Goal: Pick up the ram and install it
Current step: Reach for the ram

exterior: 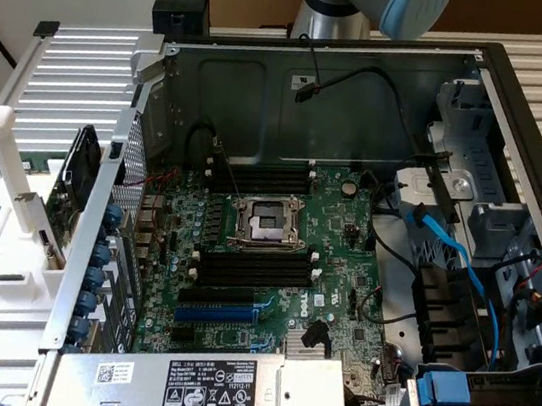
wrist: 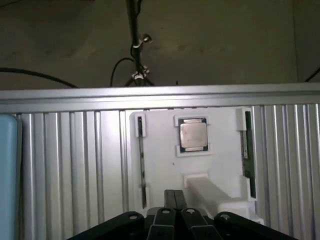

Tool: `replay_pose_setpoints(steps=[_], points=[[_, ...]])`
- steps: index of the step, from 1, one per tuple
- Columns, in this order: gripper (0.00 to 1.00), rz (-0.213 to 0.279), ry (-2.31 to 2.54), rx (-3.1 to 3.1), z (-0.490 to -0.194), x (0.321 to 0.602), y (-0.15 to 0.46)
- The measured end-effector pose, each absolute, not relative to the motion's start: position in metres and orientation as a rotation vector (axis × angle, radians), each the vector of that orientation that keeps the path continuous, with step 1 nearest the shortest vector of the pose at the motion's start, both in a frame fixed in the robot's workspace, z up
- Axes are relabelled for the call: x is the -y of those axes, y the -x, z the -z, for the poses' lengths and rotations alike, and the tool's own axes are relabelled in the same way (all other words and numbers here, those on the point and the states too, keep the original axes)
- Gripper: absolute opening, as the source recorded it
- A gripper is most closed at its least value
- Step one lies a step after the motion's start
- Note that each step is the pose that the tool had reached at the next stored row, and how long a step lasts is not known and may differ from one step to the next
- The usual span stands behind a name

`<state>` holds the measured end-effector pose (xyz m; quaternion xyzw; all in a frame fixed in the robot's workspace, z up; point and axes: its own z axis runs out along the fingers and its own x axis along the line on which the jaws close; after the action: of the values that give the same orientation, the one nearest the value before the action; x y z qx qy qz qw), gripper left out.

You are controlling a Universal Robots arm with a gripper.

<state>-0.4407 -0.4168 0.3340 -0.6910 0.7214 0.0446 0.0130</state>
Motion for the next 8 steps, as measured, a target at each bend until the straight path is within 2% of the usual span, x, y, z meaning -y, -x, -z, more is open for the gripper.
replay_pose_setpoints(steps=[8], points=[[0.11, -0.121, 2.178, -2.209, -0.324, 0.418, 0.452]])
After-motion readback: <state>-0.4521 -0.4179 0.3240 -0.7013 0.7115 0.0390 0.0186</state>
